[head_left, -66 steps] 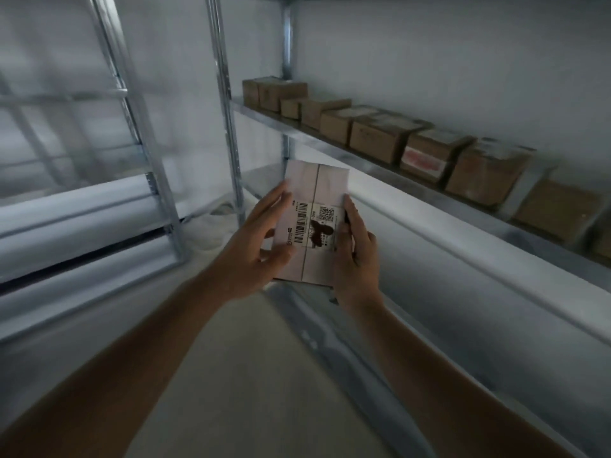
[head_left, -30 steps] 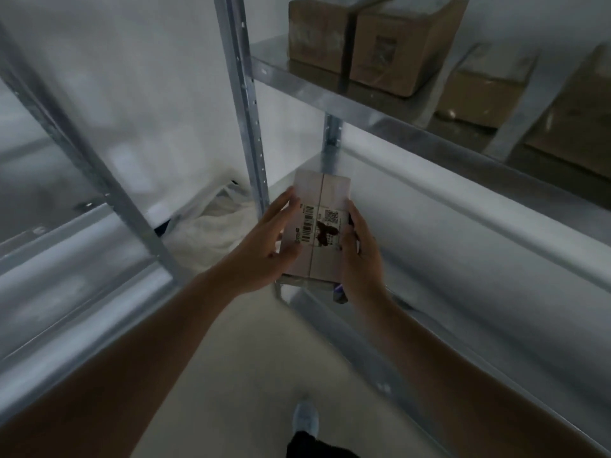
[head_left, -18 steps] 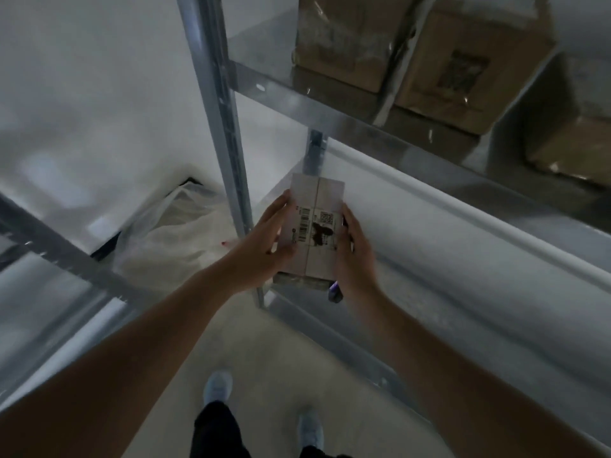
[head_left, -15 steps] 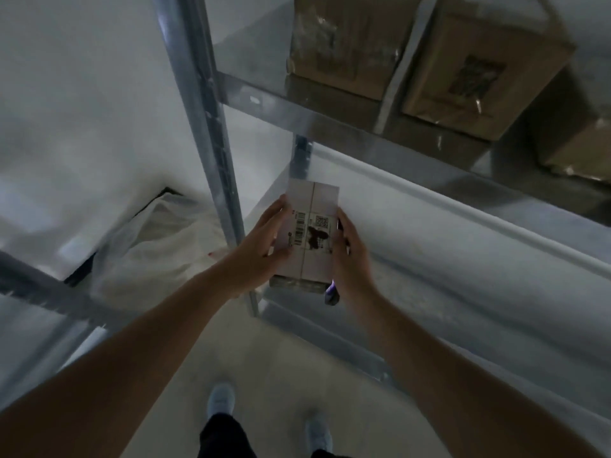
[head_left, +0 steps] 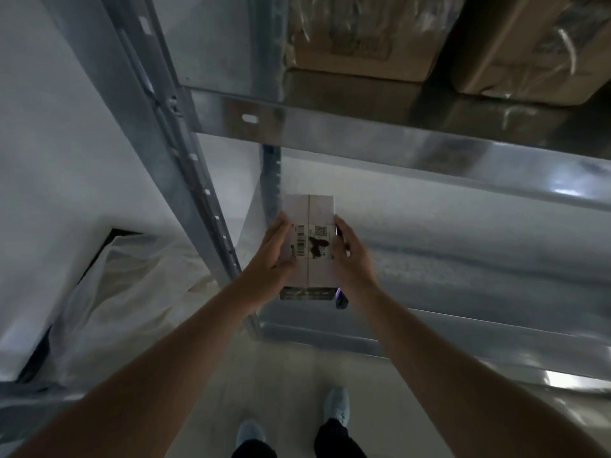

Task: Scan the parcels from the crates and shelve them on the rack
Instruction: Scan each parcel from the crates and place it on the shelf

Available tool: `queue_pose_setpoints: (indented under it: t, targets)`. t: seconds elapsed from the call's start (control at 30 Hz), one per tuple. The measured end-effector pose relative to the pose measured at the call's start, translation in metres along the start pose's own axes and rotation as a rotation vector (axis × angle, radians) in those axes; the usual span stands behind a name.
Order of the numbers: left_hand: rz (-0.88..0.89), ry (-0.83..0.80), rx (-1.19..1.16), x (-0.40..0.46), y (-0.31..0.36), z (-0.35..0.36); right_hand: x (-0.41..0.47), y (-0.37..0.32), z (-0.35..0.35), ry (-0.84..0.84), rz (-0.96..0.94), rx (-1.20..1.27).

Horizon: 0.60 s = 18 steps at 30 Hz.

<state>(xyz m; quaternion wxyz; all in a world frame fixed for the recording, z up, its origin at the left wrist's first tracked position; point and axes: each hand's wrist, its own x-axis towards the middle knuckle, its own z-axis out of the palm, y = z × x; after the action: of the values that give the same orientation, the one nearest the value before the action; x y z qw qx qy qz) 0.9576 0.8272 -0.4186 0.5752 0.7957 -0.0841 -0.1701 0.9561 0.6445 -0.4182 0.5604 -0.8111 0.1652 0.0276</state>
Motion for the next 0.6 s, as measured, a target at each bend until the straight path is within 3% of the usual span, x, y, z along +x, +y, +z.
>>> queue_pose_setpoints:
  t: [0.43,0.6]
  targets:
    - [0.039,0.017,0.157,0.060,-0.009,0.004,0.047,0.012,0.011,0.034,0.027,0.061]
    - [0.034,0.059,0.116,0.071,-0.005,-0.001,0.060,0.004,0.016,0.018,0.047,0.021]
